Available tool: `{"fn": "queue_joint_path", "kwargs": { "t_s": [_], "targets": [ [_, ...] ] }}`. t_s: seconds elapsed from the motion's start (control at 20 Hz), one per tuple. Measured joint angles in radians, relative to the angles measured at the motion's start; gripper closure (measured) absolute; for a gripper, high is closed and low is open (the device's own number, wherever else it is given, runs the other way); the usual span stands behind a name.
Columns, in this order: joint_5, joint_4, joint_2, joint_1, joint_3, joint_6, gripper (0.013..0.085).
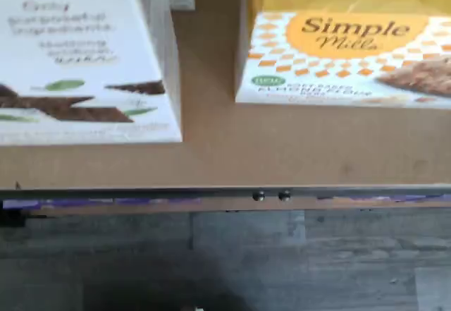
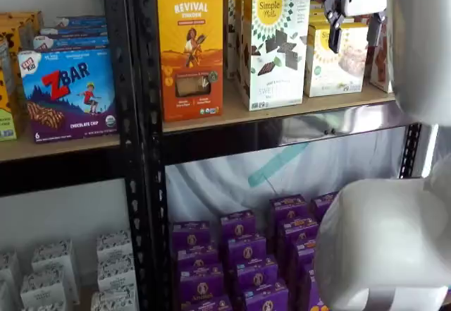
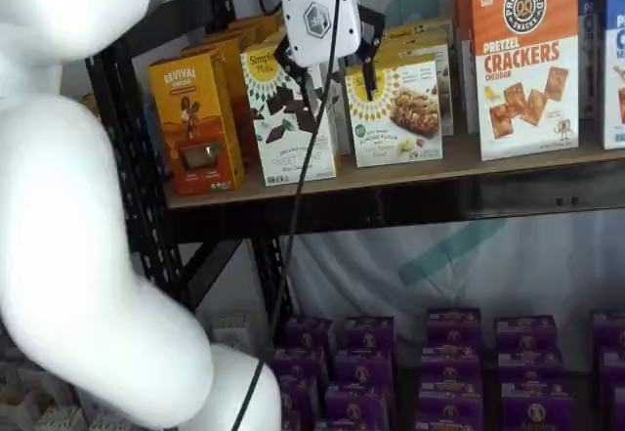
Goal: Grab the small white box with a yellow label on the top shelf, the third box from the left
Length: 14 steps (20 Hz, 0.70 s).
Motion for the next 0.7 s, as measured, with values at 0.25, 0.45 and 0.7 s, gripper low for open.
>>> {"fn": "queue_joint_path", "kwargs": {
  "t_s": [0.25,0.45,0.7],
  "targets": [
    [-0.027,0.018,0.043,-0.023,-0.032,-0.020,0.0130],
    [-0.034,0.022,0.081,-0.035,-0.066,-0.033,0.0130],
    [-0.027,0.036,0.123,-0.048,-0.109,-0.045,0.0130]
  ]
}}
